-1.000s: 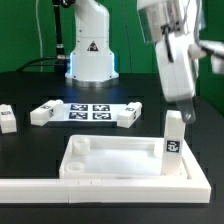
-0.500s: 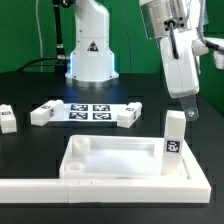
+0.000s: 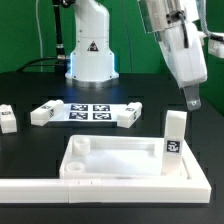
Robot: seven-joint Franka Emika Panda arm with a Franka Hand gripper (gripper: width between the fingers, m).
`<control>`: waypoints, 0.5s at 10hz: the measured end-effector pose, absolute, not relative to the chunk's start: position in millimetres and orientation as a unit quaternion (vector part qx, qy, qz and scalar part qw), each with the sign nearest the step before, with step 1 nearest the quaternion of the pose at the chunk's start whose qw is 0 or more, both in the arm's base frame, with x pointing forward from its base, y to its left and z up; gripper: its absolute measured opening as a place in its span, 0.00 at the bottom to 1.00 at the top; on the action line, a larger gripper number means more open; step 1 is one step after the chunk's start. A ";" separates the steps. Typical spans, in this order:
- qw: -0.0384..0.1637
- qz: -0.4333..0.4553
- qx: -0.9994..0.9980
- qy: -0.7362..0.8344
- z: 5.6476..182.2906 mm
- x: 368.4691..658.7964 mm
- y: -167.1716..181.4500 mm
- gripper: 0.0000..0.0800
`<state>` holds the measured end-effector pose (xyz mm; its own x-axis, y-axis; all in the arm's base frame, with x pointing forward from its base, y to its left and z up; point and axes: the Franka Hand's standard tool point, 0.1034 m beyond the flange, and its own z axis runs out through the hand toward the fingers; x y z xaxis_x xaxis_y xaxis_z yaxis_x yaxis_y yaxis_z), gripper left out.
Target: Assemble desk
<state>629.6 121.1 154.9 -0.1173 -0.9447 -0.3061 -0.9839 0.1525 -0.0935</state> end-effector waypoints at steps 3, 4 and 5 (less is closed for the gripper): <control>0.145 0.071 -0.662 0.732 157.2 626.8 128.7 0.81; 0.145 0.070 -0.667 0.727 156.9 626.6 129.0 0.81; 0.146 0.066 -0.686 0.710 156.0 625.6 129.8 0.81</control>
Offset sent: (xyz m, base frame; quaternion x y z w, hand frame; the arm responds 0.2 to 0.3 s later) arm 0.0000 0.0000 0.0000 0.0000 0.0000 0.0000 1.0000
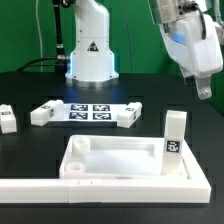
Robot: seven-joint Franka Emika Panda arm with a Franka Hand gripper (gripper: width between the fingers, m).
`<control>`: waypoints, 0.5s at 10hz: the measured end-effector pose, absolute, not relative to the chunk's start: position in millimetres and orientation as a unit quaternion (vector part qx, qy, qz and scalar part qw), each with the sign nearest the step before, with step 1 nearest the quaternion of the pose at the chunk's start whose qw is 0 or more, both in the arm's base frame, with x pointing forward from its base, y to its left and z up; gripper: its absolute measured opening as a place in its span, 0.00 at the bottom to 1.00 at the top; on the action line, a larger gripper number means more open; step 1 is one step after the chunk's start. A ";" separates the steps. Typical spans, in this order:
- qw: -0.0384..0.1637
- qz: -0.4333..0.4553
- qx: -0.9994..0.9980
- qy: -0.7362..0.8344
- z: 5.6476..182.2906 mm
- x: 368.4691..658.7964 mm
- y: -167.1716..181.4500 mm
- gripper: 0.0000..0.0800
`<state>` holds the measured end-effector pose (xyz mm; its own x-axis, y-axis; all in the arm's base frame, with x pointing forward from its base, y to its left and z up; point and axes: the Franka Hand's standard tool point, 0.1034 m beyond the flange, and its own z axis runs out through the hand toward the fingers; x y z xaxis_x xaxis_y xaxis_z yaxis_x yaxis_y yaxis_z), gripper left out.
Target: Assemble desk
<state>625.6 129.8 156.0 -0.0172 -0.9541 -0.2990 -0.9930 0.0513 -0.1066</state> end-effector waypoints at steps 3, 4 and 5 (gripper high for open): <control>0.137 0.044 -0.791 0.595 126.6 577.7 133.6 0.81; 0.127 0.049 -0.810 0.570 117.3 561.4 135.9 0.81; 0.129 0.044 -0.829 0.542 118.7 563.4 135.5 0.81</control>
Offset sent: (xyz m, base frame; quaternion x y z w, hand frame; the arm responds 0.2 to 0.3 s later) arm -0.0832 0.0025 -0.0406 -0.0396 0.0375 -0.2141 0.9753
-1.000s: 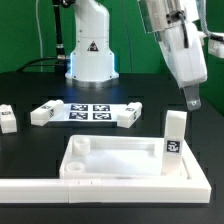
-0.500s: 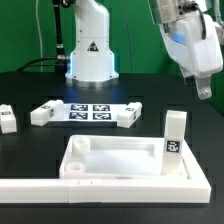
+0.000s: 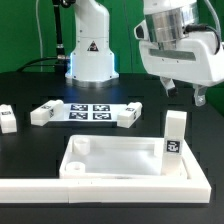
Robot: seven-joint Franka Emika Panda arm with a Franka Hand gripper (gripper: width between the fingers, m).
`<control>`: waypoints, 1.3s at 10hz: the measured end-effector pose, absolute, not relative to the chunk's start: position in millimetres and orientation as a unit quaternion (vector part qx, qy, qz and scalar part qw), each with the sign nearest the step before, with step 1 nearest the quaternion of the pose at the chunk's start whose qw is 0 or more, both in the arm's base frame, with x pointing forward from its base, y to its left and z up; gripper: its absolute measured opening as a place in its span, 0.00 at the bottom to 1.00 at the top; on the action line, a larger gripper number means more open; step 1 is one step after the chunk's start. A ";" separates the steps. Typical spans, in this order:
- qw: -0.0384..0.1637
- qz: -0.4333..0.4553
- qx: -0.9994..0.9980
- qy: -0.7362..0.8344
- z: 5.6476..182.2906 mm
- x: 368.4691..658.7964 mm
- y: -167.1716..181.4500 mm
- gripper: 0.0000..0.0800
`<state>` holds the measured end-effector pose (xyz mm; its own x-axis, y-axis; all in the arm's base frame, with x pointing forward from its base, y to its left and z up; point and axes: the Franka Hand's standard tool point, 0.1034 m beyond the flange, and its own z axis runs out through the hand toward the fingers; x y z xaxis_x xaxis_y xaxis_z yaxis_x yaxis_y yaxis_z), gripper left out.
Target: Assemble desk
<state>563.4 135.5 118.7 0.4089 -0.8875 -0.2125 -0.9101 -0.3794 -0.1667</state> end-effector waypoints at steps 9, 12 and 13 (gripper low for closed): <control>0.110 0.035 -0.972 0.204 72.0 500.5 58.5 0.81; 0.113 0.047 -0.971 0.207 71.6 498.1 57.3 0.81; 0.113 0.051 -0.970 0.209 69.6 494.8 55.1 0.81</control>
Offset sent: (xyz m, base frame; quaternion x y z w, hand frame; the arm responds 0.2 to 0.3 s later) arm -0.0553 -0.0132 -0.0481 0.0047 -0.0377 -0.1535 0.9874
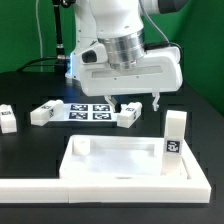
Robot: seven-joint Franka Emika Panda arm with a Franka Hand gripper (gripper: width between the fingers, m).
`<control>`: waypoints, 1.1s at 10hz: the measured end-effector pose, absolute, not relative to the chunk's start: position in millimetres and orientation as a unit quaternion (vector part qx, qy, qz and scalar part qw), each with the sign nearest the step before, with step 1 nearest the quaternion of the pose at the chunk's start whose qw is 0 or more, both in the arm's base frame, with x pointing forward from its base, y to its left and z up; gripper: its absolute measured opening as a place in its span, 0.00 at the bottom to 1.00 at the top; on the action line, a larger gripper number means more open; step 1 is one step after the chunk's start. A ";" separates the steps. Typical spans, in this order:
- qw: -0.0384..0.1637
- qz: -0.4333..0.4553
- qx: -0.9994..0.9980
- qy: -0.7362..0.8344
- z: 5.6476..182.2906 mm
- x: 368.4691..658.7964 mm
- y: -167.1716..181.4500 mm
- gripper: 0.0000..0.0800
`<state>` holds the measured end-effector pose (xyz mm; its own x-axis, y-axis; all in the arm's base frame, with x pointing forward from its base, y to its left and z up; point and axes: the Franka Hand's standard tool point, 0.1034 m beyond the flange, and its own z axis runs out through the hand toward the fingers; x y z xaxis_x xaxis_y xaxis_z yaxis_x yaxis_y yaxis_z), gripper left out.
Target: Assemble desk
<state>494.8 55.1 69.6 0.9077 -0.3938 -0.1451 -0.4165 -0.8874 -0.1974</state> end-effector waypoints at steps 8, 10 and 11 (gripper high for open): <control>0.192 0.365 -0.879 0.238 38.2 432.0 41.7 0.81; 0.194 0.386 -0.867 0.249 28.5 421.8 33.3 0.81; 0.194 0.384 -0.868 0.248 28.8 422.7 33.7 0.81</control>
Offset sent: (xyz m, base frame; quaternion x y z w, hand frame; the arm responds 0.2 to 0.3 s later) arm 0.0000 0.0000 0.0000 0.0000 -0.2571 0.0000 0.9664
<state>422.7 33.7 28.8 0.5816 -0.2819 -0.7631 -0.5796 -0.8018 -0.1455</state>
